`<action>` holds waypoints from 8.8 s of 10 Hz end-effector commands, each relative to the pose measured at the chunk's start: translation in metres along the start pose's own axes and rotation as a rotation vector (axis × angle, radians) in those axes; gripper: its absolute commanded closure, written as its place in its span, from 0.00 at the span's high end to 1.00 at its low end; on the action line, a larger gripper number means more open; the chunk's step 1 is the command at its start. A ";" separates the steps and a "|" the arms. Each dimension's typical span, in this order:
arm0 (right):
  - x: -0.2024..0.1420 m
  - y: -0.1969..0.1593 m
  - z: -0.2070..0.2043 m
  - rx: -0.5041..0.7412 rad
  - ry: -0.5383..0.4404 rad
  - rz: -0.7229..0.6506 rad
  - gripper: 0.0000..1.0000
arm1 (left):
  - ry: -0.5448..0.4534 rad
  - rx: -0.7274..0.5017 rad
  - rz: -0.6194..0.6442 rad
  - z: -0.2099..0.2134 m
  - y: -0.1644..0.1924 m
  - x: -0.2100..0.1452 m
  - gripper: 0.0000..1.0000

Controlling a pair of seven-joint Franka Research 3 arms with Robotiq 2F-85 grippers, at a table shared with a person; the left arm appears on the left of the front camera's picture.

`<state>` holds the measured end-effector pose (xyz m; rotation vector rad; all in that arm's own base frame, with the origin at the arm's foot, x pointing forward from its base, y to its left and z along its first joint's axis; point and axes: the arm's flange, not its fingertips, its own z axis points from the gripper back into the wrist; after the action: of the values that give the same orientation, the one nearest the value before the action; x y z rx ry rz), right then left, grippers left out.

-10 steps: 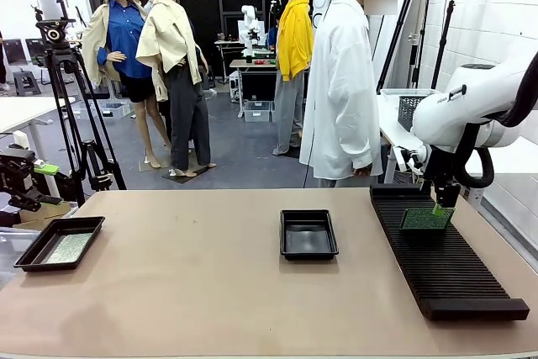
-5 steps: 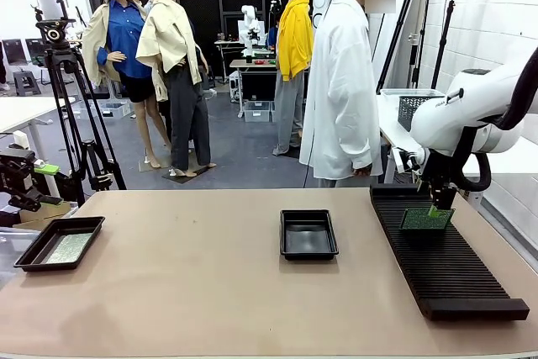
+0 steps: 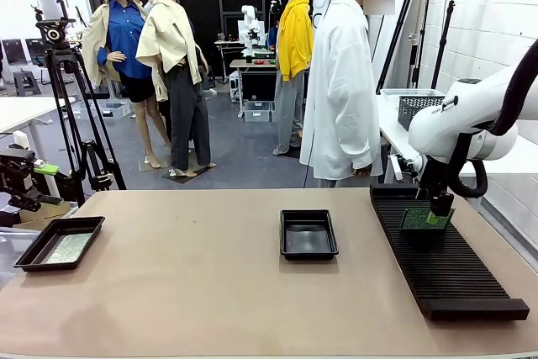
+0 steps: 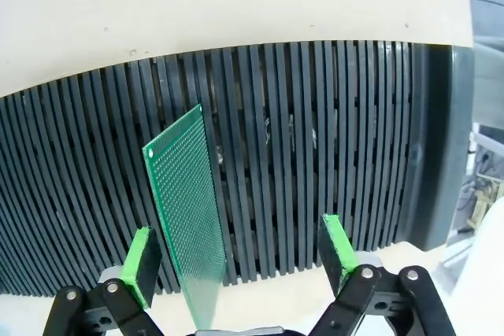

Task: Inspect and transfer BCBs to ESD trays.
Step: Pick up the Blank PCB from the PCB Rack and place it in the right ESD tray.

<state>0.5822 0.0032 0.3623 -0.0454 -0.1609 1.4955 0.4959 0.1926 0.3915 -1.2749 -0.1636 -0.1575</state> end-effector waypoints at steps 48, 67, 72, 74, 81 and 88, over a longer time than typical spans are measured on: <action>0.026 0.018 0.056 0.201 -0.002 0.110 0.00 | 0.003 0.005 -0.004 0.002 -0.001 0.001 1.00; 0.197 0.069 0.077 0.273 -0.333 -1.079 0.00 | 0.003 0.005 -0.004 0.002 -0.001 0.001 1.00; 0.216 0.049 0.040 0.353 -0.445 -1.196 0.00 | 0.003 0.005 -0.004 0.002 -0.001 0.001 1.00; 0.235 0.057 0.020 0.396 -0.445 -1.204 0.00 | 0.003 0.005 -0.004 0.002 -0.001 0.001 1.00; 0.224 0.059 -0.020 0.434 -0.528 -1.326 0.00 | 0.003 0.005 -0.004 0.002 -0.001 0.001 1.00; 0.207 0.056 -0.051 0.525 -0.525 -1.363 0.00 | 0.003 0.005 -0.004 0.002 -0.001 0.001 1.00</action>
<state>0.5498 0.2216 0.3267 0.7138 -0.1586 0.1137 0.4961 0.1928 0.3914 -1.2746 -0.1635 -0.1572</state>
